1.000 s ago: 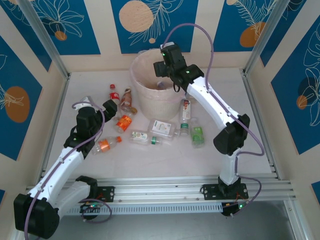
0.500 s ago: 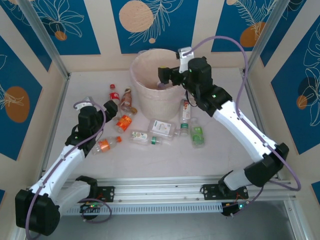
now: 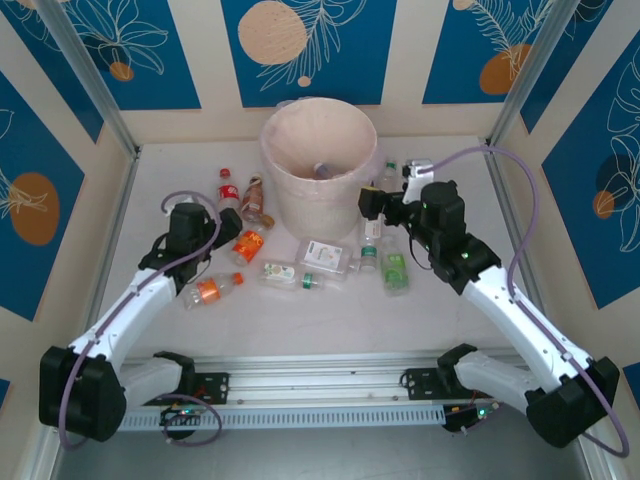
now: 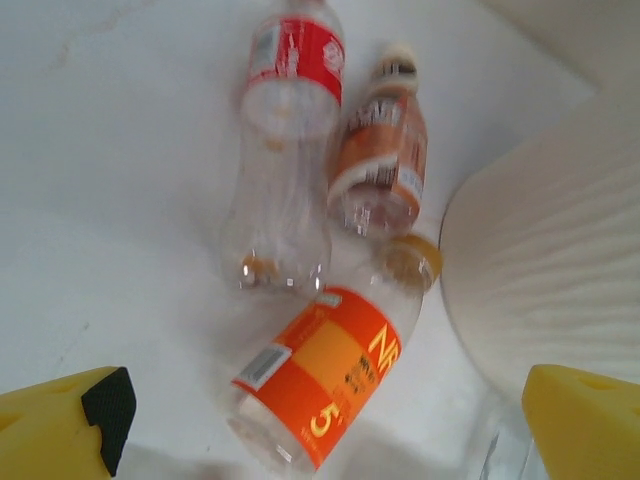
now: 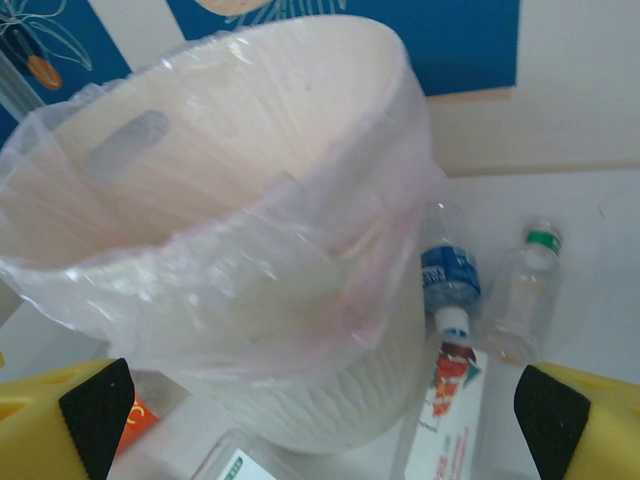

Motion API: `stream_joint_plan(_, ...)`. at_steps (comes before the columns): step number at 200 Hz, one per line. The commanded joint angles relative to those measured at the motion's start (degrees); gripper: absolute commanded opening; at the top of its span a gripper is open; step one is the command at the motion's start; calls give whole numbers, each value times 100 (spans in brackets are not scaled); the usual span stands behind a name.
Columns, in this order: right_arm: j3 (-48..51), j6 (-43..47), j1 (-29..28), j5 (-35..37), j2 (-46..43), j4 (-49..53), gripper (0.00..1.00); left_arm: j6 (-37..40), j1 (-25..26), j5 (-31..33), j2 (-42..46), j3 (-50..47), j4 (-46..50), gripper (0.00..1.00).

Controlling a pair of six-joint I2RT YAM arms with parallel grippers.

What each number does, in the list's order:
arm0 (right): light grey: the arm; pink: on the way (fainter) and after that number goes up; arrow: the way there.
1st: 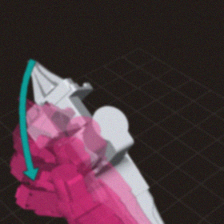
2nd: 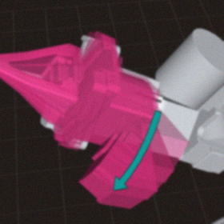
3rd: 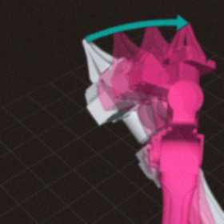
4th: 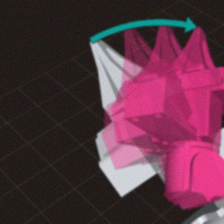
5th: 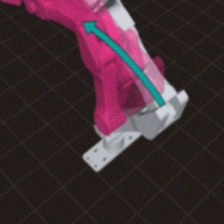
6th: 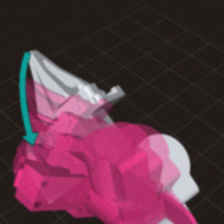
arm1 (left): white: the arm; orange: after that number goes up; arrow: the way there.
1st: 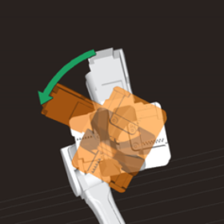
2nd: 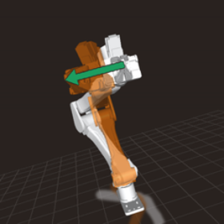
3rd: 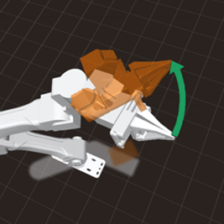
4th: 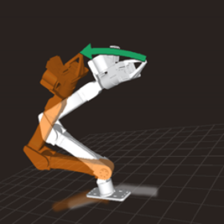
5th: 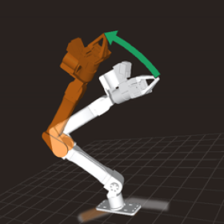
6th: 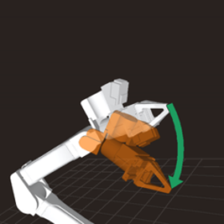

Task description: Put the plastic bottles in the bin

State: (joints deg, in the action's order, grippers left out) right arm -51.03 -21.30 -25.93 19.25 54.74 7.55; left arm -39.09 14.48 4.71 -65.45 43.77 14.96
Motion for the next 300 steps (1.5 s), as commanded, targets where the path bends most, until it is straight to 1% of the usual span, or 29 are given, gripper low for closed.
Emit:
stream_joint_plan(1, 237, -456, 239, -14, -345, -461, 100, 1030, 74, -884, -330, 339, 542, 100)
stream_joint_plan(12, 273, -551, 390, -97, -386, -468, 100, 1368, 186, -617, -626, 579, 835, 100)
stream_joint_plan(23, 279, -627, 522, -188, -388, -474, 100, 1520, 231, -270, -877, 699, 935, 99)
stream_joint_plan(30, 281, -672, 584, -238, -373, -483, 100, 1611, 242, -197, -1012, 740, 906, 98)
stream_joint_plan(51, 277, -753, 691, -375, -361, -454, 100, 1966, 281, -315, -1359, 822, 650, 94)
stream_joint_plan(65, 250, -737, 726, -376, -368, -318, 100, 2196, 300, -296, -1637, 948, 689, 92)
stream_joint_plan(90, 291, -791, 795, -258, -403, -159, 100, 2498, 310, -346, -2201, 1246, 899, 85)
stream_joint_plan(116, 387, -948, 875, -341, -412, -193, 99, 2649, 353, -397, -2662, 1399, 818, 80)
stream_joint_plan(158, 335, -940, 938, -338, -409, -114, 99, 2783, 558, -116, -3167, 1591, 777, 79)
stream_joint_plan(199, 304, -995, 1003, -377, -346, -75, 99, 2735, 556, 46, -3326, 1591, 653, 79)
stream_joint_plan(212, 304, -1010, 1004, -386, -323, -60, 99, 2756, 556, 23, -3296, 1568, 635, 75)
stream_joint_plan(241, 271, -1034, 1013, -412, -246, -47, 99, 2767, 560, -178, -3057, 1430, 497, 67)
stream_joint_plan(300, 236, -1035, 1029, -422, -197, -52, 99, 2691, 556, -632, -2604, 1225, 206, 65)
